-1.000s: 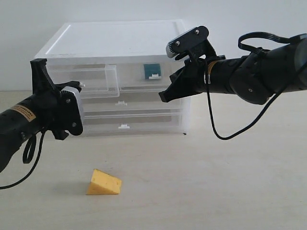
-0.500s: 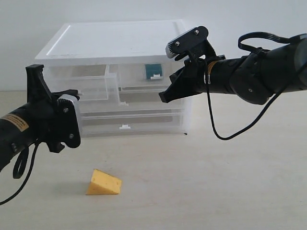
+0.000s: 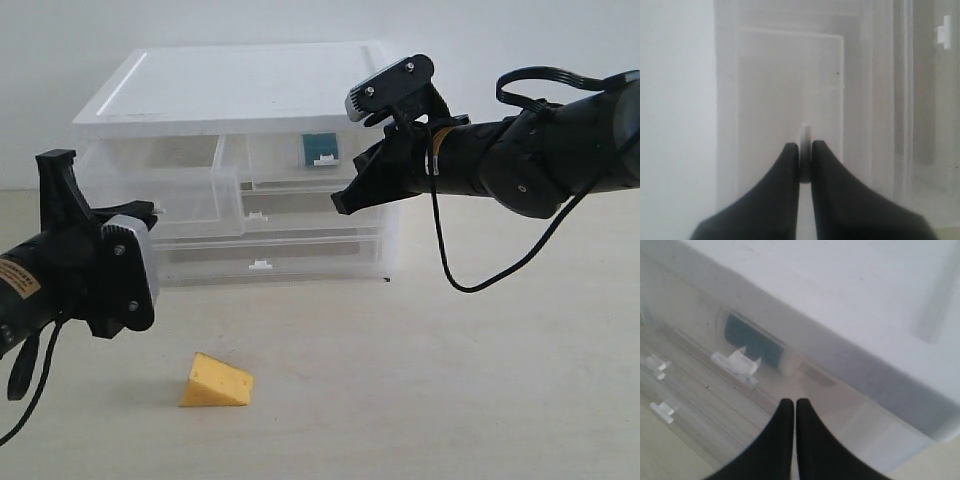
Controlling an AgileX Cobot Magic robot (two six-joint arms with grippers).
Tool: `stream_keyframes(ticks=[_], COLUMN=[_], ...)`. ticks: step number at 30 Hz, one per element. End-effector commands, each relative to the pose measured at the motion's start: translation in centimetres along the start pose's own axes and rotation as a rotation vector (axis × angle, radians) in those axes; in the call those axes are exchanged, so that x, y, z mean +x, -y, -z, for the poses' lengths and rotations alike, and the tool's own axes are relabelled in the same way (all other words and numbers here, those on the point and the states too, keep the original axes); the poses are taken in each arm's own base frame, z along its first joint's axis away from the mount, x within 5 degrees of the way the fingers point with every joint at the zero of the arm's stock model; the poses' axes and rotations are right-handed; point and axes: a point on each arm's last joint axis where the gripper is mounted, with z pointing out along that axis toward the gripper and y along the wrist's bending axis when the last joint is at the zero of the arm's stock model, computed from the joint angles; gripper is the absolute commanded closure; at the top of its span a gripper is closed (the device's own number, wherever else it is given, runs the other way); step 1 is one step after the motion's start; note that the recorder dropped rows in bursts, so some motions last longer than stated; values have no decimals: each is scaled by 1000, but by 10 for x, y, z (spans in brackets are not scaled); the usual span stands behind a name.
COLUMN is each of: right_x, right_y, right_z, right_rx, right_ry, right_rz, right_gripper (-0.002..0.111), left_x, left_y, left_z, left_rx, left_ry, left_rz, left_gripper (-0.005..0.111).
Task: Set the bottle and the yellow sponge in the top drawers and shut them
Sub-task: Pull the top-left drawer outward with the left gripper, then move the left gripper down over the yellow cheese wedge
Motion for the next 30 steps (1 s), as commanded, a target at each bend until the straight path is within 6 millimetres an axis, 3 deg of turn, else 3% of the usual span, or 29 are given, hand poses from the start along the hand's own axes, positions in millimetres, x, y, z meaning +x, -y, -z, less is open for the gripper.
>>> stream_keyframes(ticks=[1, 4, 5, 9, 16, 21, 23, 24, 25, 28, 30], right_x=[-4, -4, -4, -5, -4, -4, -4, -4, -4, -2, -1], right_y=[6, 6, 6, 6, 6, 6, 6, 6, 6, 6, 6], right_z=[0, 0, 0, 0, 0, 0, 0, 0, 0, 0, 0], right_rx=[9, 9, 9, 9, 9, 10, 11, 11, 11, 15, 16], right_ry=[37, 37, 37, 39, 37, 33, 31, 31, 28, 7, 4], right_rz=[-11, -11, -11, -11, -11, -11, -11, -11, -11, -11, -9], right_gripper=[108, 108, 108, 108, 108, 108, 108, 108, 108, 108, 108], left_x=[-4, -4, -4, -4, -7, -16, -24, -29, -32, -46, -44], left_y=[-11, -11, -10, -9, -19, -28, -21, -11, -2, 6, 15], left_z=[2, 2, 3, 10, 40, 69, 77, 79, 78, 69, 57], left_rx=[-104, -105, -103, -110, -199, -204, -18, 171, 313, 495, 613], left_ry=[39, 40, 40, 53, 115, 250, 322, 291, 260, 379, 286], left_rz=[138, 161, 163, 212, 341, 514, 794, 921, 859, 707, 764], left_gripper=[101, 87, 73, 50, 47, 47, 47, 48, 49, 54, 55])
